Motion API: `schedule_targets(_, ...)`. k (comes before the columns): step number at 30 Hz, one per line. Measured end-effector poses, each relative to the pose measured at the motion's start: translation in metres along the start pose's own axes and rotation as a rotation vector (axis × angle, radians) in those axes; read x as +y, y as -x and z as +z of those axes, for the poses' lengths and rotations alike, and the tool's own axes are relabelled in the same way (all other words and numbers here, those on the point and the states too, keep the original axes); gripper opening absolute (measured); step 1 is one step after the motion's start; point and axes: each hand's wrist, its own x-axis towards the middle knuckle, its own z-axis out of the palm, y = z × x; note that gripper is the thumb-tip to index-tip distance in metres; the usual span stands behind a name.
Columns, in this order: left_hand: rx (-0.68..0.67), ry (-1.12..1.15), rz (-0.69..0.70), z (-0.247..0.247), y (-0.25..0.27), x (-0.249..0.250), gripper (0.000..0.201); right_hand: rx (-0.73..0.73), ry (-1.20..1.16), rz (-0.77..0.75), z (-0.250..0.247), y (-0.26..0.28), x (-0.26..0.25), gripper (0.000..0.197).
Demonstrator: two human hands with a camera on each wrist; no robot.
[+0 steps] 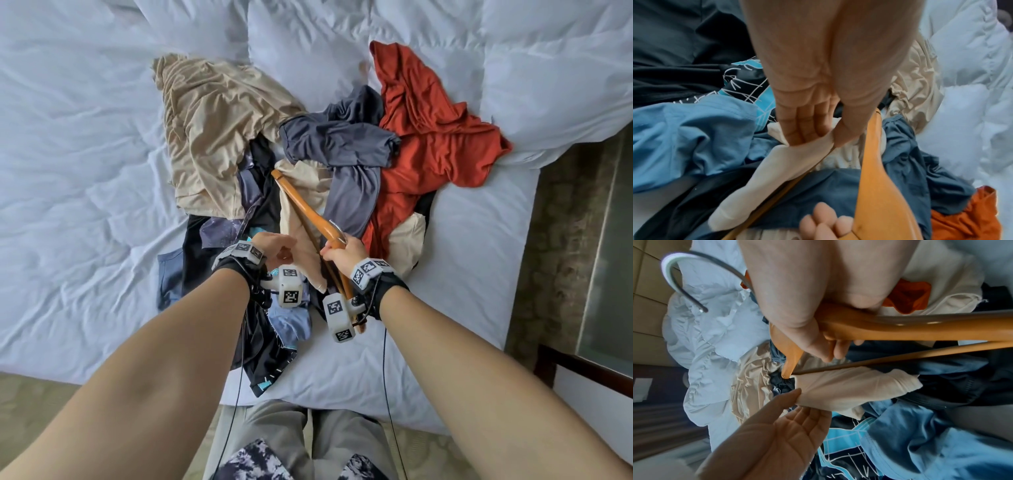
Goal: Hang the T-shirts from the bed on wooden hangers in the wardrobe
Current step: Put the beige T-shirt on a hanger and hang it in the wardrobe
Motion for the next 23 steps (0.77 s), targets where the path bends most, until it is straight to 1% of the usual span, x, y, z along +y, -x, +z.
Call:
schedule_targets(2, -0.053, -0.027, -0.013, -0.001, 0.009, 0.007, 0.023, 0.001, 0.024, -0.009, -0.001, 0.001, -0.003, 0.016)
schedule_targets(4, -0.114, -0.017, -0.003, 0.001, 0.017, 0.011, 0.029, -0.006, 0.052, -0.040, 0.000, 0.004, -0.005, 0.016)
schedule_targets(5, -0.139, -0.004, 0.007, 0.003, 0.020, 0.012, 0.031, -0.016, 0.071, -0.059, 0.001, 0.006, -0.007, 0.019)
schedule_targets(7, -0.185, 0.023, 0.045, 0.007, 0.033, 0.017, 0.025, -0.046, 0.113, -0.079, 0.001, 0.013, -0.010, 0.033)
schedule_targets(9, -0.229, 0.031, 0.090, 0.012, 0.046, 0.024, 0.017, -0.052, 0.159, -0.074, 0.002, 0.019, -0.014, 0.054)
schedule_targets(10, -0.246, 0.031, 0.108, 0.013, 0.054, 0.028, 0.015, -0.039, 0.184, -0.073, 0.002, 0.023, -0.017, 0.062)
schedule_targets(11, -0.257, 0.031, 0.124, 0.013, 0.060, 0.033, 0.016, -0.018, 0.211, -0.073, 0.003, 0.026, -0.019, 0.064)
schedule_targets(13, -0.264, 0.042, 0.151, 0.013, 0.074, 0.043, 0.020, 0.040, 0.220, -0.070, 0.001, 0.032, -0.024, 0.056)
schedule_targets(15, -0.262, 0.064, 0.180, 0.011, 0.090, 0.053, 0.016, 0.096, 0.157, -0.049, -0.004, 0.042, -0.033, 0.044)
schedule_targets(17, -0.237, 0.088, 0.213, 0.007, 0.103, 0.060, 0.011, 0.122, 0.083, -0.050, -0.014, 0.054, -0.044, 0.029)
schedule_targets(19, -0.217, 0.113, 0.249, 0.004, 0.114, 0.065, 0.010, 0.135, 0.045, -0.073, -0.026, 0.065, -0.053, 0.016)
schedule_targets(20, -0.215, 0.119, 0.268, 0.002, 0.120, 0.067, 0.011, 0.149, 0.027, -0.089, -0.032, 0.069, -0.058, 0.012)
schedule_targets(22, -0.223, 0.098, 0.310, 0.000, 0.134, 0.071, 0.013, 0.164, -0.029, -0.131, -0.042, 0.081, -0.067, 0.018)
schedule_targets(23, -0.229, 0.072, 0.333, -0.001, 0.143, 0.072, 0.011, 0.168, -0.064, -0.146, -0.047, 0.088, -0.073, 0.022)
